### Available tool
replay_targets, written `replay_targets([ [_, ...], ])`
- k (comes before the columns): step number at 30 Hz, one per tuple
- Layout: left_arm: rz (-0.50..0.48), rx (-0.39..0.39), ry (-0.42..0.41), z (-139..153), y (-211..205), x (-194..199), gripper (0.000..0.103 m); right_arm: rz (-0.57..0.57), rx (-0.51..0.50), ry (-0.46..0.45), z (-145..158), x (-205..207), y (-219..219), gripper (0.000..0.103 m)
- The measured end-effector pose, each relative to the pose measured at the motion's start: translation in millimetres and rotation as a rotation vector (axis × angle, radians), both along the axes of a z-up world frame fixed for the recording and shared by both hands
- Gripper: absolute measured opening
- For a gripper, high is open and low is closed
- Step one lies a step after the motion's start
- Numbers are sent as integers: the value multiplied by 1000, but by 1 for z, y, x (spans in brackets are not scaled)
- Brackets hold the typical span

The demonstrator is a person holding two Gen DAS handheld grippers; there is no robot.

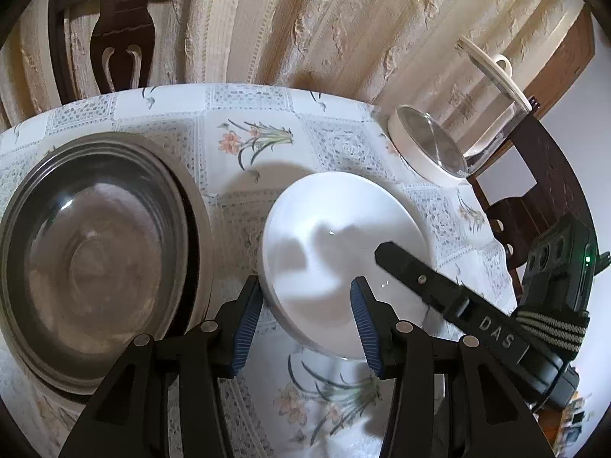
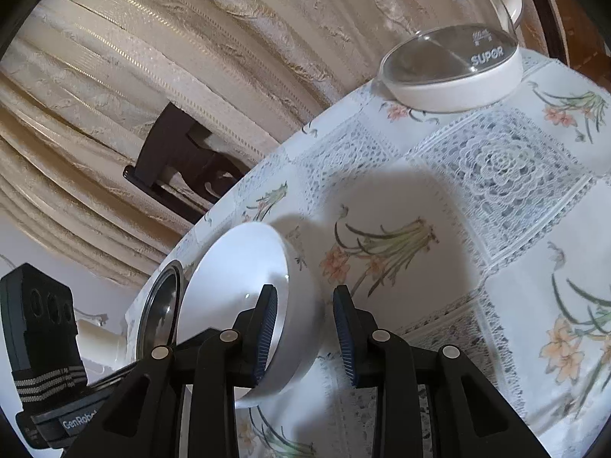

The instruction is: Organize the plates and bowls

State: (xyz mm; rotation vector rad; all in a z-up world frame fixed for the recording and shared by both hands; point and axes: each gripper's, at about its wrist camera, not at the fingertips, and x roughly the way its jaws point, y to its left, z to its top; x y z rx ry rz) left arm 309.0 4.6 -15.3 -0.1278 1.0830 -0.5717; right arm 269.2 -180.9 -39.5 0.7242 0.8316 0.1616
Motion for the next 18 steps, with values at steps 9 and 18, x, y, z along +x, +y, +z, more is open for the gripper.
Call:
replay_targets([
  [9, 7, -12, -14, 0, 1, -4, 48, 44, -8, 8, -4, 4, 10, 37],
  [18, 15, -29, -32, 8, 5, -11, 48, 46, 19, -30, 4, 0, 7, 37],
])
